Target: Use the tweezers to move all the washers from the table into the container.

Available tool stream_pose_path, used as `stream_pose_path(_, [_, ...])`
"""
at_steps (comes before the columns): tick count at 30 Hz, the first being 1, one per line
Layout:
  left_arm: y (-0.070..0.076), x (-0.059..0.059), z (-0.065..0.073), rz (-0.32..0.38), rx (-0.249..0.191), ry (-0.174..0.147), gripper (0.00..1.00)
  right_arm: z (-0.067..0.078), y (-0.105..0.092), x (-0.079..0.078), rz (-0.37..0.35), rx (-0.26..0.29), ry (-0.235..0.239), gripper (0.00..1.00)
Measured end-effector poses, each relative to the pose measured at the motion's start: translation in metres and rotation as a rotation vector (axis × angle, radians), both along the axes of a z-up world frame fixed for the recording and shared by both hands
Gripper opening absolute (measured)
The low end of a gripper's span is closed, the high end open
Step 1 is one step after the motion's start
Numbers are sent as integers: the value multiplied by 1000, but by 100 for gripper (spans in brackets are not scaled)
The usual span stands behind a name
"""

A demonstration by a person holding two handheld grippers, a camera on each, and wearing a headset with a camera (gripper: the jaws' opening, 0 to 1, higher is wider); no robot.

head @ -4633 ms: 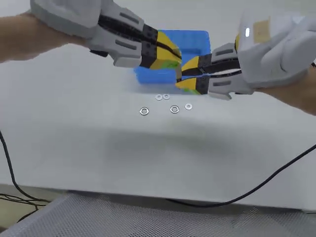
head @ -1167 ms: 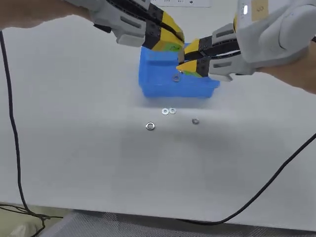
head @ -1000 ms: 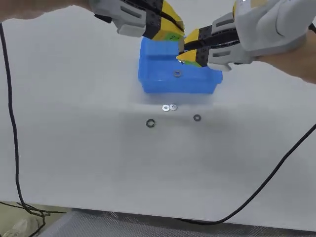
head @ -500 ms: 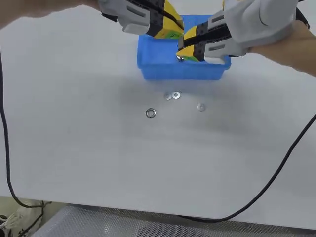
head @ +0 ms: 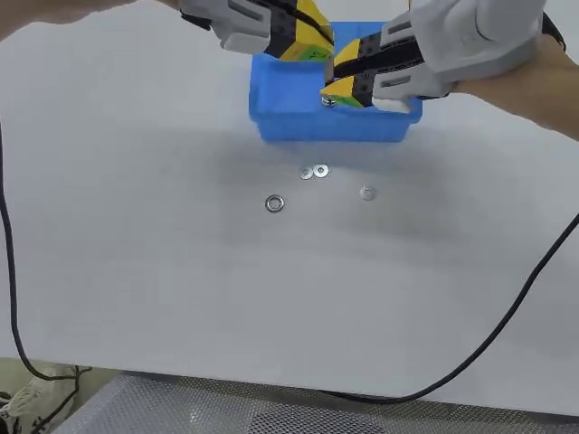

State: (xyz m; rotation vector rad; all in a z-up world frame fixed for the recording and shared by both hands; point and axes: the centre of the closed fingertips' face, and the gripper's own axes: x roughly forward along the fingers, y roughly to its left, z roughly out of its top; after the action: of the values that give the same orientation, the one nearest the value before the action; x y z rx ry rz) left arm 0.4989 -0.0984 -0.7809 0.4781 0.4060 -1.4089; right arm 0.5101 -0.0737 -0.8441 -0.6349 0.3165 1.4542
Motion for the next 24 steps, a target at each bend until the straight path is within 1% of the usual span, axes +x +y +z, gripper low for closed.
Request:
stream_pose_path(4, [-1, -4, 11, -2, -4, -24, 6, 9, -1, 1, 8, -5, -33, 11])
stream_pose_path(6, [-2, -5, 18, 0, -7, -30, 6, 17, -1, -1, 14, -4, -50, 11])
stream_pose_path(9, [0, -9, 31, -6, -5, -49, 6, 31, 0, -2, 15, 9, -73, 11])
stream_pose_path(11, [1, -12, 40, -13, -4, -62, 6, 42, 0, -9, 16, 14, -92, 11])
stream_pose_path(12, [1, -14, 43, -15, -3, -64, 6, 44, 0, -9, 17, 15, -100, 11])
stream_pose_path(15, [-1, -24, 55, -26, 2, -80, 6, 54, -1, -15, 20, 22, -119, 11])
stream_pose_path(17, [-3, -30, 62, -36, 3, -94, 6, 63, -3, -23, 21, 28, -128, 11])
stream_pose_path(18, [-3, -32, 63, -37, 2, -94, 6, 66, -5, -26, 21, 31, -134, 11])
stream_pose_path(20, [-6, -38, 68, -42, -1, -99, 6, 71, -8, -33, 20, 34, -140, 11])
stream_pose_path(24, [-14, -52, 72, -41, -17, -91, 6, 76, -16, -48, 16, 31, -147, 11])
